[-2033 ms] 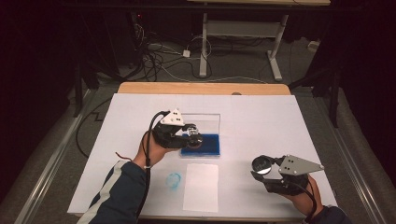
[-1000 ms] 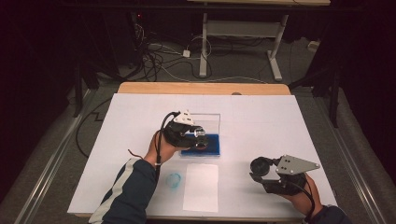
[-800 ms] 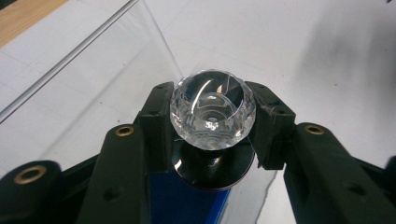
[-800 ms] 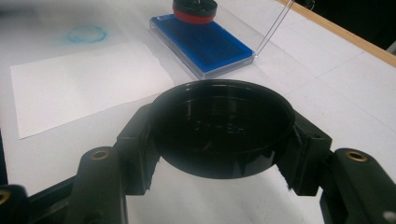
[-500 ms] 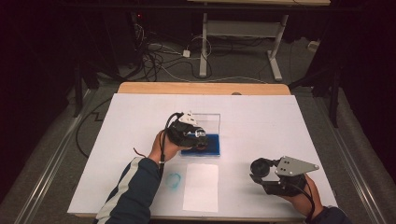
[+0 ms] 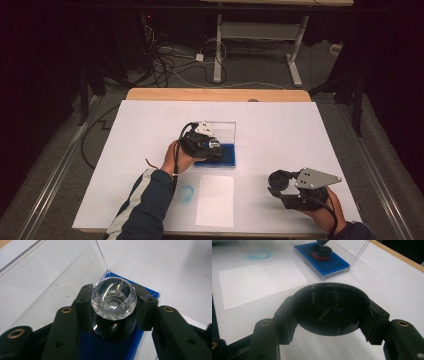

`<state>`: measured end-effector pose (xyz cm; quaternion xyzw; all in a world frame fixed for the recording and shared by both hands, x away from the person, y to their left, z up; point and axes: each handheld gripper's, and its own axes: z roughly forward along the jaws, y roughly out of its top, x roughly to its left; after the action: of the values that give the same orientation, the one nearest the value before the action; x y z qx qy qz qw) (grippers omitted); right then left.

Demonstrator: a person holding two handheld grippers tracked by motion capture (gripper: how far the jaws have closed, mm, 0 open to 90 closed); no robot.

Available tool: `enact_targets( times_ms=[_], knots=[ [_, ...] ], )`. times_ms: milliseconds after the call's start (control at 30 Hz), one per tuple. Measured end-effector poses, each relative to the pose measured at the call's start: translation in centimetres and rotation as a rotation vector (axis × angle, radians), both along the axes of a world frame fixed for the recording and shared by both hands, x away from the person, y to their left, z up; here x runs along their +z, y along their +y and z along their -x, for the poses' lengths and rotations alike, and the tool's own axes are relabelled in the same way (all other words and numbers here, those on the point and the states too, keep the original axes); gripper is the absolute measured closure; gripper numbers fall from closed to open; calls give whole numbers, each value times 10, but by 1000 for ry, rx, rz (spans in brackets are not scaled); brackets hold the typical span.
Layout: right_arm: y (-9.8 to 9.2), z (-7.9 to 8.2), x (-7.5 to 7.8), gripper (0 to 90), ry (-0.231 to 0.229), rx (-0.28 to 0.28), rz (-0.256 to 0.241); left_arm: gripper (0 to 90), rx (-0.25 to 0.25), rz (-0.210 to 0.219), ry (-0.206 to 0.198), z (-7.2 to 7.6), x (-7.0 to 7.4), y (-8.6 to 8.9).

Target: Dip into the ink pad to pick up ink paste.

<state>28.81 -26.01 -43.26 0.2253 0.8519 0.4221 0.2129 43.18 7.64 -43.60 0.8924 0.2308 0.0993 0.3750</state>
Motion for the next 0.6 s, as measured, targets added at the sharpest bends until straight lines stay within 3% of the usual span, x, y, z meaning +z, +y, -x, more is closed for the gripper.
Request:
enact_targets(
  times_ms=[133, 600],
  knots=[
    [2, 1, 0, 389, -4, 5, 3, 542, 5, 22, 2, -1, -2, 2],
    [3, 3, 0, 389, -1, 10, 11, 542, 4, 5, -4, 2, -4, 0]
  ],
)
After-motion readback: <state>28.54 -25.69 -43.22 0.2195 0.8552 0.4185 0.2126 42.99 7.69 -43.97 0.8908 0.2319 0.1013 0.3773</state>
